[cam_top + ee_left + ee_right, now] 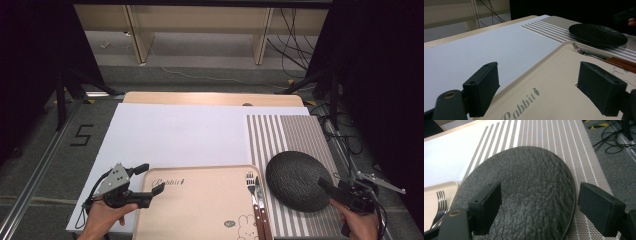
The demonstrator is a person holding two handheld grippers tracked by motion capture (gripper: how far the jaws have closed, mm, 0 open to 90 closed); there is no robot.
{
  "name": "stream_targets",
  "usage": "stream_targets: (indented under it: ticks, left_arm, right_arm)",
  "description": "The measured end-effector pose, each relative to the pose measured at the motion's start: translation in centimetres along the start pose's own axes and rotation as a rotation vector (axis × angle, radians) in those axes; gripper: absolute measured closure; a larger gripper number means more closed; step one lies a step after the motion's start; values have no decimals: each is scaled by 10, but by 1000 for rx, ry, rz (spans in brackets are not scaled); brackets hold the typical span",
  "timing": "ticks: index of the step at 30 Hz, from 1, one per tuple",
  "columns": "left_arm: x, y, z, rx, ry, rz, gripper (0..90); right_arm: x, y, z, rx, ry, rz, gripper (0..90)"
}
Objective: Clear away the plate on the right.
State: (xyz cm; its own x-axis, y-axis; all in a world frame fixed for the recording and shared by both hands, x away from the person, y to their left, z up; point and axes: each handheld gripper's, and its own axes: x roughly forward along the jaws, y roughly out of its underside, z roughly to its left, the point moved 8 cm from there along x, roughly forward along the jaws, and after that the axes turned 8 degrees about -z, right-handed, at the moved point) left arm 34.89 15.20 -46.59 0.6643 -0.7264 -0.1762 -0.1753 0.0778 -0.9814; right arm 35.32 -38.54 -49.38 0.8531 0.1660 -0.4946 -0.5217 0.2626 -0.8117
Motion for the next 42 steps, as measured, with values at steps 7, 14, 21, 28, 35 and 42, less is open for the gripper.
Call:
stream_targets:
  ticks: [7, 14, 21, 28, 35, 42]
  left_arm:
    - [0, 0, 0, -2, -1, -1, 169]
    - [0, 0, 0, 0, -3, -1, 169]
    - [0, 0, 0, -2, 0, -1, 169]
    - [0, 0, 0, -2, -1, -1, 169]
    - [0, 0, 0, -1, -3, 1, 169]
    - [1, 0, 1, -2, 0, -4, 169]
  right_arm:
    - [-3, 5, -10, 24, -2, 23, 205]
    - [-2, 7, -15, 53, -8, 21, 207]
    - [0, 9, -19, 90, -27, 27, 203]
    - [-2, 13, -16, 144, -37, 49, 205]
    - [-7, 18, -12, 167, -24, 77, 204]
    - [-13, 26, -11, 203, -32, 58, 207]
